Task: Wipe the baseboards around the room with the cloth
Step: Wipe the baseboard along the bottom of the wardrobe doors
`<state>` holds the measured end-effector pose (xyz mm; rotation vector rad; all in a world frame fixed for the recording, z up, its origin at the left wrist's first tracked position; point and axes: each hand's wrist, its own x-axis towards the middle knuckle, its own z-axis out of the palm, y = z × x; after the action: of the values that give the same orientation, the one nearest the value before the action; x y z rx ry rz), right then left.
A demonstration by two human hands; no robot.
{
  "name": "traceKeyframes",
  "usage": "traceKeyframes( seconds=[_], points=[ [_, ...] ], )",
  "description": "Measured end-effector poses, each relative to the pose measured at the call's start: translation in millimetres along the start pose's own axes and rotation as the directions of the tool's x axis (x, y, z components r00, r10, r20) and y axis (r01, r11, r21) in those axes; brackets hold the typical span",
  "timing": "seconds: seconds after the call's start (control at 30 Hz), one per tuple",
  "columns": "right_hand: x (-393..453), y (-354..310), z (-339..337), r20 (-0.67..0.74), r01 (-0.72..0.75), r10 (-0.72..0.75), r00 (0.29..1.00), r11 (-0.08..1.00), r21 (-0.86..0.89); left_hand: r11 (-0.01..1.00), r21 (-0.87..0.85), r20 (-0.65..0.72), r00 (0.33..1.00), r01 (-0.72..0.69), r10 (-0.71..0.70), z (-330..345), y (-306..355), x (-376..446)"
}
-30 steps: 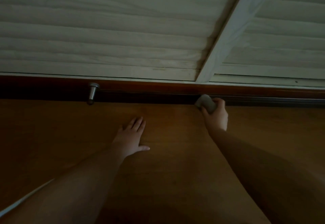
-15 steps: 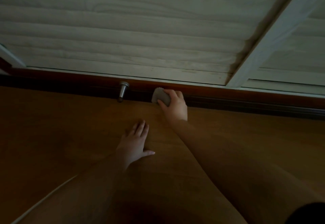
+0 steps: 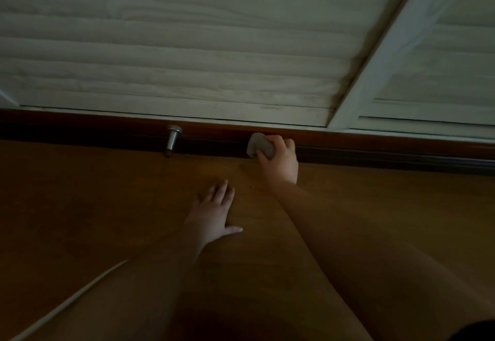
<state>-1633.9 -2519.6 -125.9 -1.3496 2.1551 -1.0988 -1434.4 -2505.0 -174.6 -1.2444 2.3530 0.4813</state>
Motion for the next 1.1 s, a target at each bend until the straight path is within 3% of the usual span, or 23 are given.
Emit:
traceKeyframes(
  seconds=[0.23, 0.57, 0.77, 0.97, 1.1],
  points=[
    [-1.4, 60.4, -81.1, -0.131, -0.154, 0.158, 0.979, 0.987, 0.042, 0.990, 0.036, 0.022, 0.991, -0.135, 0.134, -10.8, 45.9, 20.7],
    [9.8, 112.5, -158.0, -0.151, -0.135, 0.113, 0.982, 0.980, -0.143, 0.977, 0.079, 0.081, 0.978, -0.197, 0.191, -18.4, 68.1, 31.0],
    [5.6, 121.2, -165.6, -0.326, -0.341, 0.299, 0.897, 0.937, -0.080, 0.981, 0.060, 0.092, 0.980, -0.183, 0.177, -17.6, 67.2, 32.1],
    [-16.9, 128.9, -159.2, -0.277, -0.320, 0.290, 0.916, 0.945, -0.070, 0.985, 0.082, 0.109, 0.984, -0.151, 0.141, -18.2, 75.1, 37.6],
    [-26.6, 122.8, -133.6, -0.150, -0.242, 0.226, 0.962, 0.966, -0.096, 0.984, 0.083, 0.116, 0.982, -0.160, 0.150, -19.8, 74.1, 36.9]
  ],
)
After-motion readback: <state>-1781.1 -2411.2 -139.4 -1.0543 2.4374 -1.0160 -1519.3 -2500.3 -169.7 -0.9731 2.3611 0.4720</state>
